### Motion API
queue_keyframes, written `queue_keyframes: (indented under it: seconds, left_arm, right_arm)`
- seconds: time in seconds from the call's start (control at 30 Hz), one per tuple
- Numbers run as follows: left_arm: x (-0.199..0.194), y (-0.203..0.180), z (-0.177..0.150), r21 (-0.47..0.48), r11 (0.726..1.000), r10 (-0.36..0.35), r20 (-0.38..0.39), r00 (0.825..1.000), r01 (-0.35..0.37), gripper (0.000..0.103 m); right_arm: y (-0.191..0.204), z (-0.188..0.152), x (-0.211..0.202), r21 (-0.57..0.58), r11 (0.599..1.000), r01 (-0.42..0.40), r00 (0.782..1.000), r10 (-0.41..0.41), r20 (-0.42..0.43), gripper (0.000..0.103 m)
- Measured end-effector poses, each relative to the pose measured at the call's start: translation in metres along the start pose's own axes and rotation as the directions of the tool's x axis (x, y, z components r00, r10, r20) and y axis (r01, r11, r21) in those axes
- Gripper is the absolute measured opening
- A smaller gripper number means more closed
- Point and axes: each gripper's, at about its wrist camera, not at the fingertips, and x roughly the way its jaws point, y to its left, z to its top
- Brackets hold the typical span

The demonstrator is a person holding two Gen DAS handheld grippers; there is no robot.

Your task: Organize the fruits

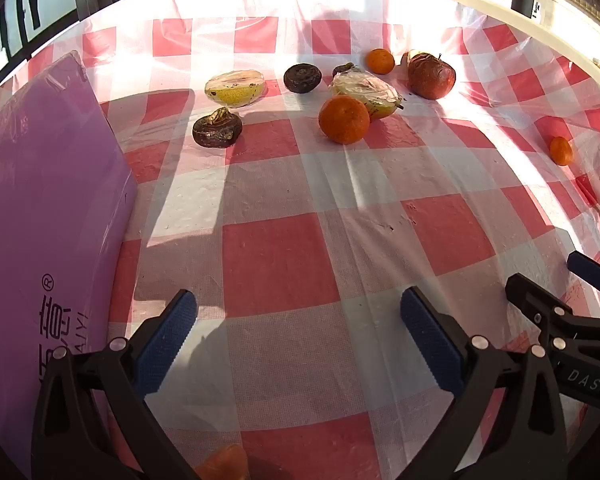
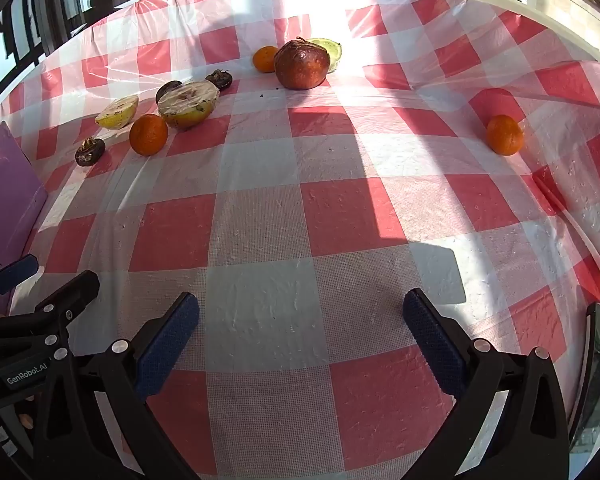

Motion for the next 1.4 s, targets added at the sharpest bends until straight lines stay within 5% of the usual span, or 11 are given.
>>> queue_keyframes:
  seconds: [1.4]
  left_arm:
    - [0.0001,0.0009,0.0,-0.01,1.0,-0.013,-0.003,1.0,0.013,0.102]
  right_arm:
    - [0.0003,-0.0005,0.0001,0.002,1.0,-0.001,1.0,0.001,-0.004,0.099]
